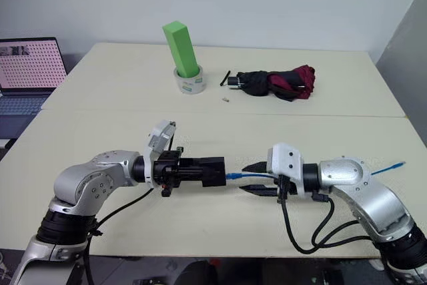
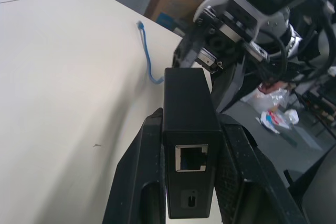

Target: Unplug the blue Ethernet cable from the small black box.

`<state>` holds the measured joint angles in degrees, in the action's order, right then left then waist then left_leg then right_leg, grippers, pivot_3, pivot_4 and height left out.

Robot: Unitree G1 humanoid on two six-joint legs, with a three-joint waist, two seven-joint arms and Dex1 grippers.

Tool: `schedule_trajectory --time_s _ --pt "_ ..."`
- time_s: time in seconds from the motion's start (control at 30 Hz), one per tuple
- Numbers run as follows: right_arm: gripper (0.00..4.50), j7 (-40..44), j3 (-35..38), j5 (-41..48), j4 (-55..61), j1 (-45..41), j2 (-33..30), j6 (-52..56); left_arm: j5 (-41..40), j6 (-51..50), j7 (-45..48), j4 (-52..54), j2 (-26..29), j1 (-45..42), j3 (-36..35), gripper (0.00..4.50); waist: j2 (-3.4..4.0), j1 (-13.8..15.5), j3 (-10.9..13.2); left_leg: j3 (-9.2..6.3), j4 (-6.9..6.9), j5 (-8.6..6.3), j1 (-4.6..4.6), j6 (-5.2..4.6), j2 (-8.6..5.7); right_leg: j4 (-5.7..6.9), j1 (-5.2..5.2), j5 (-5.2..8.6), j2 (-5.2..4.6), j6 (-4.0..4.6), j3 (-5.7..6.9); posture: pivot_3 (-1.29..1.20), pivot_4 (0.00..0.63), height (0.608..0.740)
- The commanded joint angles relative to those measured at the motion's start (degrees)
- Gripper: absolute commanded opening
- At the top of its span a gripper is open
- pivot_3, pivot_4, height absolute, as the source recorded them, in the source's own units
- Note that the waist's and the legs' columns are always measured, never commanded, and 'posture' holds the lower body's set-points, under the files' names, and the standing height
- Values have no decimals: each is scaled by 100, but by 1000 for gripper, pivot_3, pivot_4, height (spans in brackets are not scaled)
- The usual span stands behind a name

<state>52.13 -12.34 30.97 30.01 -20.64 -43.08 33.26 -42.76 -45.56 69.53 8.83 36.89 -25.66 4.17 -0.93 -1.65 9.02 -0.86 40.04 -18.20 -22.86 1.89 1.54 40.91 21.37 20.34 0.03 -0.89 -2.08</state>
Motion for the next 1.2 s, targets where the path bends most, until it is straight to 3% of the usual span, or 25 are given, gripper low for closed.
schedule_trajectory --time_s 0.03,0.57,1.2 --pt "1942 -220 139 340 -10 -231 251 580 11 149 141 180 52 -91 -10 796 0 -1 0 -1 0 0 0 0 0 0 1 0 0 0 0 0 150 740" --pt "1942 -72 114 960 -387 -600 765 1735 98 266 162 277 35 15 -45 796 0 -5 0 -1 -1 -1 -3 -1 0 -2 3 0 0 0 1 0 150 740" --pt "1942 238 136 1183 -393 -611 606 2140 221 372 257 277 66 81 -19 796 0 -4 0 -1 -2 -1 -4 -2 -1 -4 3 0 0 0 1 0 150 740"
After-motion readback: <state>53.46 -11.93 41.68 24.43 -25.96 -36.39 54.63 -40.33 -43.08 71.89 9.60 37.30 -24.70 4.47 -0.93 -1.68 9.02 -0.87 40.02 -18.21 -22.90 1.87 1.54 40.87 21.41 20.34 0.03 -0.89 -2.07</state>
